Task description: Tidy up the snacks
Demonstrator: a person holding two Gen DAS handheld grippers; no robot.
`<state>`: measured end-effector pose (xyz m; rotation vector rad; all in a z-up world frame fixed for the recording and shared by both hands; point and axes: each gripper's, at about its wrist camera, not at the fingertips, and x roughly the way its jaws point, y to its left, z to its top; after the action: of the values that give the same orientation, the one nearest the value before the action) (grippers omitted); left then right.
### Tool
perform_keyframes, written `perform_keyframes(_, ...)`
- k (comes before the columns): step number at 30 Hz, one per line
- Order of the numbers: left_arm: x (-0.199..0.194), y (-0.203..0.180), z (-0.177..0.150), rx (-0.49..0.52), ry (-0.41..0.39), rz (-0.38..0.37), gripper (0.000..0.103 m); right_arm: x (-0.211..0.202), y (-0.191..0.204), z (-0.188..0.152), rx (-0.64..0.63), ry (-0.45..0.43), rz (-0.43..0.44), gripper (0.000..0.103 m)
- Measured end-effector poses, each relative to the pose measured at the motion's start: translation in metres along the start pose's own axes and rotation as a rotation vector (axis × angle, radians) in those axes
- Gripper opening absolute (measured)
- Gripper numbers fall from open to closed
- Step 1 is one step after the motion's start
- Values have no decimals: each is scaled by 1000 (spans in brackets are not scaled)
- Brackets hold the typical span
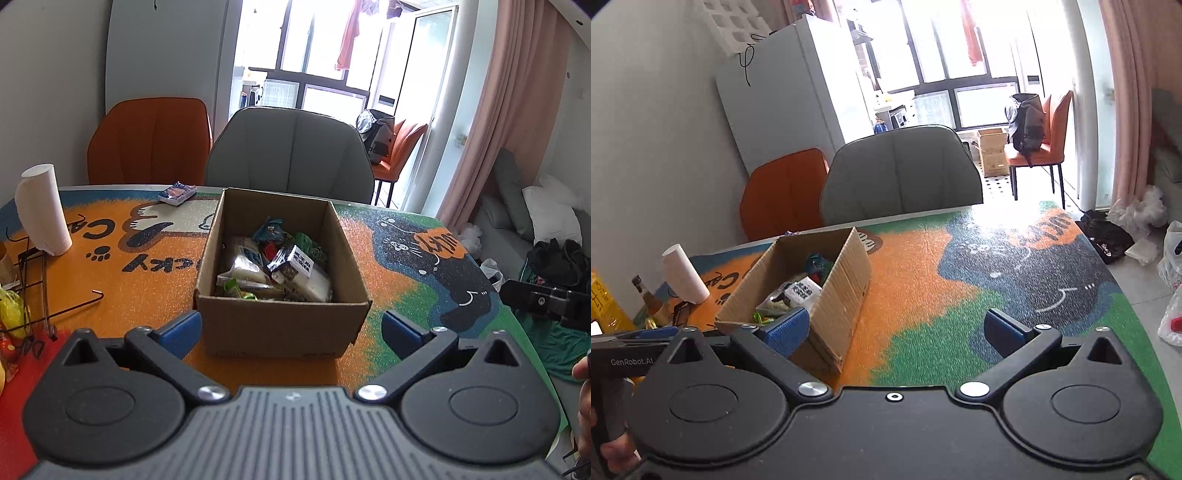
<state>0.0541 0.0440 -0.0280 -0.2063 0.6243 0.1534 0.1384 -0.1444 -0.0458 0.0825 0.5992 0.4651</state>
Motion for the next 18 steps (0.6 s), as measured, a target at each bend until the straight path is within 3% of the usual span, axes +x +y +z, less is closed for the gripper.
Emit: perform_keyframes(18,-48,-5,-14,38,-65,-20,103,-48,17,-18,-27,-58,-51,103)
